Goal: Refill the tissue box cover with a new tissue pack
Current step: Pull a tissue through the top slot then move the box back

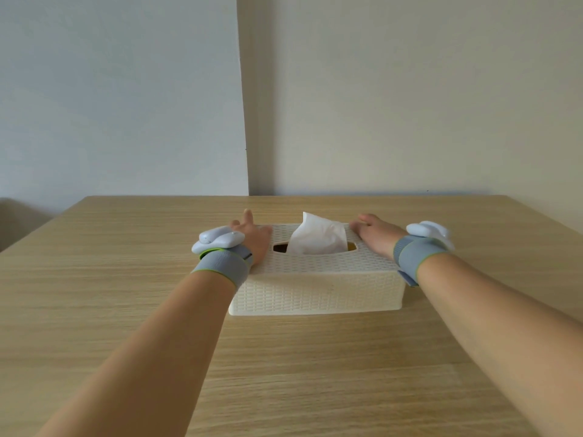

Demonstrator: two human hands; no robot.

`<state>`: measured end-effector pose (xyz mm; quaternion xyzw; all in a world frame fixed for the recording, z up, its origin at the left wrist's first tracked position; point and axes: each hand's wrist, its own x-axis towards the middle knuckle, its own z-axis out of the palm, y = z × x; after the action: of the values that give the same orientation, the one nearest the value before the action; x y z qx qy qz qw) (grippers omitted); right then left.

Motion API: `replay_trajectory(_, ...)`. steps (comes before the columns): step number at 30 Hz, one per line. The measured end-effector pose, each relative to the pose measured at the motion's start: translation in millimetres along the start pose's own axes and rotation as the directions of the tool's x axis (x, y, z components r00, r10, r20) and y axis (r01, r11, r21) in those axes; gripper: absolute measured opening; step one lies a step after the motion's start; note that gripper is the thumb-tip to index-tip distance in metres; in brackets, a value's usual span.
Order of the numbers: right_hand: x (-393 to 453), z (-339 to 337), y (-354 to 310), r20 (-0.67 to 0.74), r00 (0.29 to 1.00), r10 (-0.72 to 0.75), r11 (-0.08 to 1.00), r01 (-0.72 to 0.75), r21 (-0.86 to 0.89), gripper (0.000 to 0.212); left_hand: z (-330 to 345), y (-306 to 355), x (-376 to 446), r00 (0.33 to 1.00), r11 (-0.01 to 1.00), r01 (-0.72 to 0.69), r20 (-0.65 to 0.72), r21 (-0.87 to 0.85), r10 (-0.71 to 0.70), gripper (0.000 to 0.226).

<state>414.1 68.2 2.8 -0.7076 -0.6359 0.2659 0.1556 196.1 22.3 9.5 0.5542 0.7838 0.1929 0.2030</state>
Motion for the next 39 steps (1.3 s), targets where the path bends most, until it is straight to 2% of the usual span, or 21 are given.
replay_trajectory(3,3,4,0,-0.015,1.0,0.015,1.0,-0.014,0.013,0.061,7,-4,6,0.998,0.998,0.039,-0.047,-0.045,-0.041,0.062)
replay_trajectory(6,2,0,1,-0.052,0.996,0.069,0.996,-0.066,0.053,0.074,4,-12,6,0.986,0.991,0.094,-0.126,-0.097,-0.106,0.068)
replay_trajectory(9,2,-8,13,-0.035,0.983,0.178,0.965,-0.168,0.201,0.086,-4,-21,4,0.972,0.973,0.228,-0.057,-0.03,-0.23,0.09)
replay_trajectory(11,1,-9,21,0.028,0.981,0.19,0.958,-0.191,0.213,0.084,-7,-25,4,0.965,0.966,0.257,0.061,-0.013,-0.256,0.094)
replay_trajectory(13,-2,-4,23,0.045,0.984,0.172,0.966,-0.177,0.188,0.074,-5,-26,4,0.963,0.971,0.237,0.14,-0.027,-0.231,0.086)
replay_trajectory(17,-8,1,16,0.045,0.984,0.172,0.946,-0.178,0.271,0.067,-4,-19,-4,0.975,0.98,0.192,0.127,-0.054,-0.184,0.057)
replay_trajectory(19,-7,-3,15,0.069,0.978,0.196,0.914,-0.208,0.349,0.068,-3,-19,1,0.962,0.964,0.213,0.205,-0.159,-0.179,0.063)
replay_trajectory(22,-3,-12,20,0.076,0.966,0.247,0.857,-0.254,0.448,0.07,-4,-18,9,0.941,0.927,0.242,0.303,-0.286,-0.152,0.089)
replay_trajectory(25,-12,-23,15,0.099,0.964,0.248,0.816,-0.263,0.515,0.046,-10,-9,5,0.944,0.868,0.22,0.323,-0.445,-0.074,0.078)
replay_trajectory(26,-11,-28,16,0.103,0.966,0.235,0.815,-0.254,0.521,0.041,-13,-4,4,0.944,0.835,0.218,0.326,-0.506,-0.049,0.086)
replay_trajectory(28,-6,-41,16,0.082,0.975,0.205,0.812,-0.217,0.542,0.041,-19,7,7,0.956,0.792,0.215,0.29,-0.572,-0.05,0.116)
replay_trajectory(29,-7,-48,14,0.062,0.978,0.198,0.802,-0.199,0.563,0.043,-23,12,10,0.967,0.795,0.19,0.248,-0.577,-0.051,0.115)
replay_trajectory(31,-10,-61,9,0.039,0.977,0.208,0.777,-0.189,0.6,0.043,-34,22,11,0.99,0.805,0.108,0.141,-0.583,-0.03,0.084)
replay_trajectory(33,-10,-69,5,0.034,0.978,0.207,0.774,-0.185,0.606,0.04,-42,30,16,0.997,0.805,0.057,0.077,-0.591,-0.014,0.071)
replay_trajectory(36,-10,-75,2,0.009,0.979,0.203,0.78,-0.167,0.604,0.033,-44,33,23,0.998,0.803,0.035,0.06,-0.594,0.001,0.074)
replay_trajectory(39,-8,-66,-7,-0.012,0.981,0.196,0.799,-0.152,0.581,0.027,-47,22,23,0.996,0.799,0.07,0.09,-0.597,-0.02,0.081)
